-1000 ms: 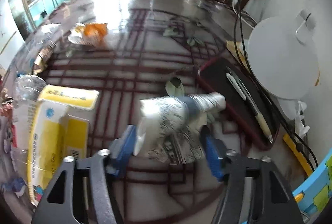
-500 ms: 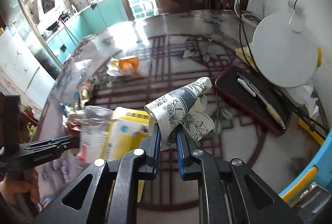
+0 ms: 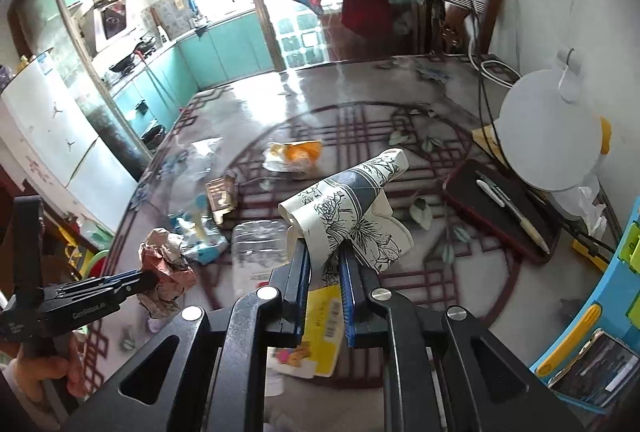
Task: Collect trash
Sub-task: 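Lift rolled printed paper with right tool while left tool lifts crumpled brown paper, then carry brown paper and rolled paper over the red bucket with both tools, then open left tool and right tool to drop both papers into bucket, then reach to the table and grasp yellow carton with right tool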
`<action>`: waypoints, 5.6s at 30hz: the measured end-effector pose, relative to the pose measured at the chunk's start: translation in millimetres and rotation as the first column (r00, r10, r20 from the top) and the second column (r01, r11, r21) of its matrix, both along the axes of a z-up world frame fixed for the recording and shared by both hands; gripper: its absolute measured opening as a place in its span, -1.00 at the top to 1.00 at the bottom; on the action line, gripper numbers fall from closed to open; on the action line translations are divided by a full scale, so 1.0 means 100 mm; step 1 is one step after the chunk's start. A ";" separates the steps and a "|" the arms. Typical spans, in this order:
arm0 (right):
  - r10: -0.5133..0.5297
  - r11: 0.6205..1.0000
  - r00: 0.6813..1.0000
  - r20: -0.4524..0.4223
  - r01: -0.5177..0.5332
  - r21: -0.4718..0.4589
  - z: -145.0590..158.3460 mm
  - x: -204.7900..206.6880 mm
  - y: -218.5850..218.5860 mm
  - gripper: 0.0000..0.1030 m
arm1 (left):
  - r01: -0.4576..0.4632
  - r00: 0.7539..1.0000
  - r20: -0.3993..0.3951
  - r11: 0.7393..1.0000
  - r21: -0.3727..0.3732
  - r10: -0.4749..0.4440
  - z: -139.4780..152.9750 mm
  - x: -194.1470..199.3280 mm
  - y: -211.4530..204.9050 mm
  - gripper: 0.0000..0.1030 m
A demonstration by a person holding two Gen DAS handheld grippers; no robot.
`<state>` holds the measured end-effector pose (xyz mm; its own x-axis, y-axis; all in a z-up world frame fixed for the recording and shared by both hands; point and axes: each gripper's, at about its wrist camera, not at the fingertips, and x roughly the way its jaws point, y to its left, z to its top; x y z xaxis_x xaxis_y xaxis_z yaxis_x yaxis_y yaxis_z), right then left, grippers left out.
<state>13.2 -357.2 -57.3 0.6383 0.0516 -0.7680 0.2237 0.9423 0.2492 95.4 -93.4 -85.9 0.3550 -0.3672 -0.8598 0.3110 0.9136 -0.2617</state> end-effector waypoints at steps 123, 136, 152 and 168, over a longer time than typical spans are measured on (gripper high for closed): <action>0.476 0.871 0.858 -0.194 -0.491 -0.030 -0.22 1.10 4.94 0.77 | -0.221 0.960 -0.140 0.965 0.143 0.241 -0.90 0.55 3.77 0.74; 0.488 0.865 0.852 -0.192 -0.502 -0.027 -0.25 1.14 5.02 0.71 | -0.255 0.953 -0.132 0.956 0.143 0.274 -0.87 0.62 3.83 0.48; 0.437 0.893 0.886 -0.156 -0.448 -0.042 -0.12 0.98 4.71 0.26 | -0.265 0.954 -0.105 0.953 0.143 0.281 -0.79 0.52 3.71 -0.17; 0.192 0.976 0.971 -0.144 -0.205 -0.081 0.00 0.49 3.32 0.21 | -0.200 0.975 -0.067 0.966 0.163 0.213 -0.60 0.32 3.12 -0.24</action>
